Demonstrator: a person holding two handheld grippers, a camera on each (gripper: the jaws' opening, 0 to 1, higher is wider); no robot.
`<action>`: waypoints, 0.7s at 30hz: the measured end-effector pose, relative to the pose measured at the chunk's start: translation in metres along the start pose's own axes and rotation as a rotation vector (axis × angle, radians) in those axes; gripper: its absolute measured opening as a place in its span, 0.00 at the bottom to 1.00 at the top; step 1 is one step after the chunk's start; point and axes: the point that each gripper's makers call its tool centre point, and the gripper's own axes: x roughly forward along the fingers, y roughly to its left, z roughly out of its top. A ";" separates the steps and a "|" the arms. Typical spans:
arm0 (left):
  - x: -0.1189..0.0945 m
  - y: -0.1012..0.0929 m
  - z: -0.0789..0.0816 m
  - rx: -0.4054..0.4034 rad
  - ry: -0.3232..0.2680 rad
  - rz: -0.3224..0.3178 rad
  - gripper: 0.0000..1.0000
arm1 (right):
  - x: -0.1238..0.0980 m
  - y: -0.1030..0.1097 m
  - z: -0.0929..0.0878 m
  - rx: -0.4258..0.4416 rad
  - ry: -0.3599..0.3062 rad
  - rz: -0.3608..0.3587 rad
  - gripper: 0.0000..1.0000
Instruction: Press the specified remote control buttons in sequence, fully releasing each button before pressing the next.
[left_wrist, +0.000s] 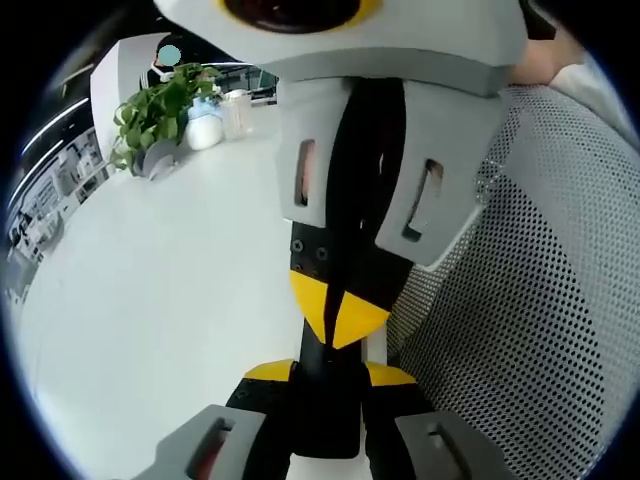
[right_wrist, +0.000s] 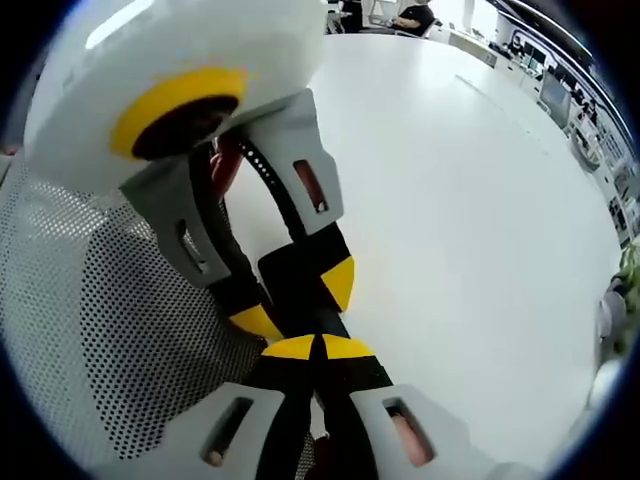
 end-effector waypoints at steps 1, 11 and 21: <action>0.000 0.000 0.000 -0.001 -0.001 0.000 0.25 | 0.001 0.001 -0.002 0.015 0.009 0.008 0.00; 0.000 0.000 0.000 0.004 0.005 -0.004 0.25 | 0.001 0.000 -0.003 0.031 -0.011 0.011 0.00; 0.000 0.000 0.000 -0.006 -0.007 0.000 0.25 | 0.003 0.003 -0.002 -0.065 0.003 -0.016 0.00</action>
